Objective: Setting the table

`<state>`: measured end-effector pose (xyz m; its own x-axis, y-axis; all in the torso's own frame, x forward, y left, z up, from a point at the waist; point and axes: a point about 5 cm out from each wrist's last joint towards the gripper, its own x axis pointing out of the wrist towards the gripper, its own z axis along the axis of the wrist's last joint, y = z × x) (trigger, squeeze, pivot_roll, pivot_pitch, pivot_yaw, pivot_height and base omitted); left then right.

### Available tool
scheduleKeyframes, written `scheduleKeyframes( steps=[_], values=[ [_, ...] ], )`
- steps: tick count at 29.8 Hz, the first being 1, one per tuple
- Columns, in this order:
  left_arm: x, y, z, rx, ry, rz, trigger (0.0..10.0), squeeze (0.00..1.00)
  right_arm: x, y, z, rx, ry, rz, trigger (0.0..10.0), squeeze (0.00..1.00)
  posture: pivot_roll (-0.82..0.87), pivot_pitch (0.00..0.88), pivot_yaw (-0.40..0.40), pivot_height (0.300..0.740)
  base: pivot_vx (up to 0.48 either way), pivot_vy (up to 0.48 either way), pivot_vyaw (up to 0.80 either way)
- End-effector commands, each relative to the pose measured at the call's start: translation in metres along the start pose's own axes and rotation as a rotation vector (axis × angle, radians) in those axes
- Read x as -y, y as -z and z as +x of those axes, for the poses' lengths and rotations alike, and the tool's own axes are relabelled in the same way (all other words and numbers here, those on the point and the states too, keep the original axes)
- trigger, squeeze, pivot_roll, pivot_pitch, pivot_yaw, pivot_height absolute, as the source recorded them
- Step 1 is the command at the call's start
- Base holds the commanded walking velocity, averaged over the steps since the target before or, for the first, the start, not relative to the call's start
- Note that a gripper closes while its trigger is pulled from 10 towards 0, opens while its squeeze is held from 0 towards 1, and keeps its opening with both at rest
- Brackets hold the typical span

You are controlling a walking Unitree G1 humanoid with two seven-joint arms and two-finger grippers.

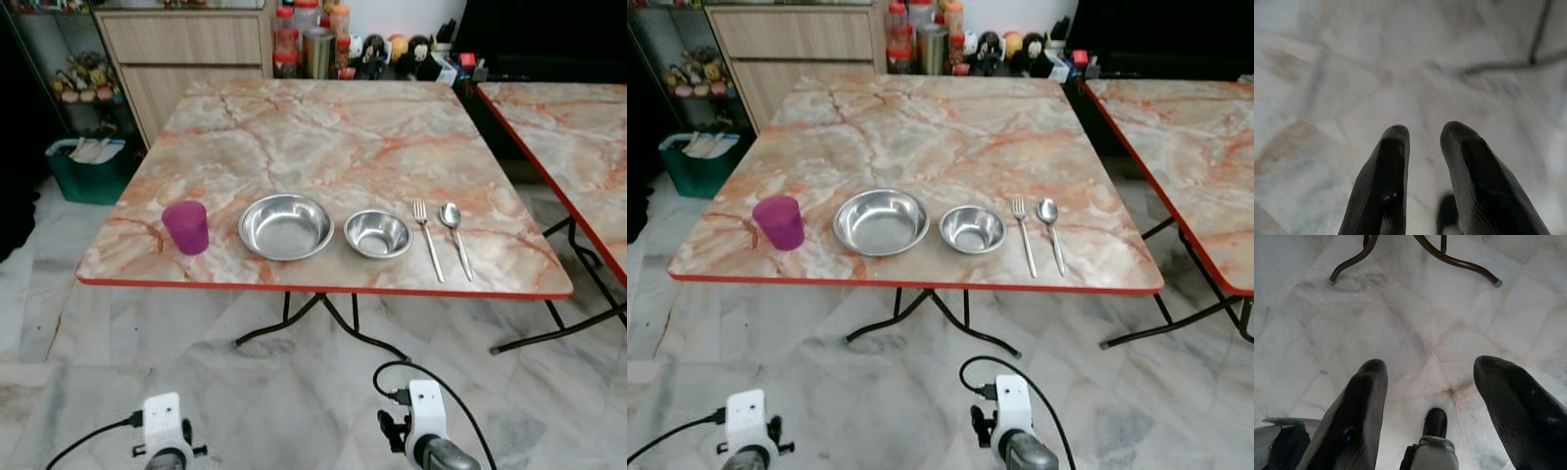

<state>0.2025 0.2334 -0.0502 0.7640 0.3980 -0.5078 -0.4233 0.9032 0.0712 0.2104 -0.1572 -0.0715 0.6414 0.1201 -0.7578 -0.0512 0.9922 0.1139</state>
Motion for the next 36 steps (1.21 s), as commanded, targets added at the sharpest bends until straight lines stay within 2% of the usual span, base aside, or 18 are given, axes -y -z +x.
scheduleKeyframes(
  steps=[1, 7, 11, 12, 14, 21, 23, 25, 29, 30, 31, 32, 36],
  values=[
    [-0.009, -0.008, 0.001, 0.061, -0.042, -0.029, 10.0, 1.00, 0.001, 0.002, 0.000, -0.013, 0.005, 0.000, 10.0, 0.00, 0.12, 0.091, -0.029, 0.740, 0.000, 0.000, 0.00],
    [-0.020, -0.046, 0.004, 0.281, -0.091, -0.002, 10.0, 1.00, 0.000, 0.001, 0.000, -0.016, -0.002, -0.015, 10.0, 0.00, 0.14, 0.090, -0.036, 0.740, 0.000, 0.000, 0.00],
    [-0.019, -0.080, 0.004, 0.443, -0.098, 0.018, 10.0, 1.00, 0.000, 0.001, 0.000, -0.016, -0.004, -0.018, 10.0, 0.00, 0.14, 0.088, -0.038, 0.740, 0.000, 0.000, 0.00],
    [-0.016, -0.095, 0.002, 0.509, -0.100, 0.009, 10.0, 1.00, 0.000, 0.001, 0.000, -0.016, -0.005, -0.020, 10.0, 0.00, 0.14, 0.089, -0.038, 0.740, 0.000, 0.000, 0.00],
    [-0.012, -0.108, 0.000, 0.564, -0.083, 0.005, 10.0, 1.00, 0.000, 0.001, 0.000, -0.016, -0.004, -0.021, 10.0, 0.00, 0.14, 0.089, -0.038, 0.740, 0.000, 0.000, 0.00],
    [0.018, -0.160, -0.015, 0.766, 0.028, 0.032, 10.0, 1.00, 0.002, 0.002, -0.001, -0.018, 0.002, -0.017, 10.0, 0.00, 0.12, 0.093, -0.038, 0.740, 0.000, 0.000, 0.00],
    [0.027, -0.171, -0.018, 0.791, 0.080, 0.011, 10.0, 1.00, 0.003, 0.002, -0.001, -0.019, 0.004, -0.016, 10.0, 0.00, 0.13, 0.094, -0.038, 0.740, 0.000, 0.000, 0.00],
    [0.046, -0.186, -0.023, 0.814, 0.201, 0.001, 10.0, 1.00, 0.003, 0.003, -0.001, -0.019, 0.006, -0.014, 10.0, 0.00, 0.12, 0.094, -0.037, 0.740, 0.000, 0.000, 0.00],
    [0.057, -0.190, -0.026, 0.806, 0.270, -0.008, 10.0, 1.00, 0.003, 0.003, -0.001, -0.018, 0.007, -0.011, 10.0, 0.00, 0.12, 0.094, -0.031, 0.740, 0.000, 0.000, 0.00],
    [0.063, -0.191, -0.028, 0.799, 0.307, -0.021, 10.0, 0.92, 0.003, 0.003, -0.001, -0.018, 0.008, -0.009, 10.0, 0.00, 0.12, 0.094, -0.028, 0.740, 0.000, 0.000, 0.00],
    [0.070, -0.192, -0.031, 0.790, 0.352, -0.032, 10.0, 0.00, 0.003, 0.003, -0.001, -0.017, 0.010, -0.007, 10.0, 0.00, 0.12, 0.094, -0.028, 0.740, 0.000, 0.000, 0.00],
    [0.070, -0.192, -0.031, 0.790, 0.352, -0.032, 10.0, 0.00, 0.003, 0.003, -0.001, -0.017, 0.010, -0.007, 10.0, 0.00, 0.12, 0.094, -0.028, 0.740, 0.000, 0.000, 0.00],
    [0.098, -0.179, -0.033, 0.714, 0.479, 0.004, 10.0, 0.00, 0.002, 0.004, -0.001, -0.018, 0.009, -0.005, 10.0, 0.00, 0.12, 0.094, -0.028, 0.740, 0.000, 0.000, 0.00]
  ],
)
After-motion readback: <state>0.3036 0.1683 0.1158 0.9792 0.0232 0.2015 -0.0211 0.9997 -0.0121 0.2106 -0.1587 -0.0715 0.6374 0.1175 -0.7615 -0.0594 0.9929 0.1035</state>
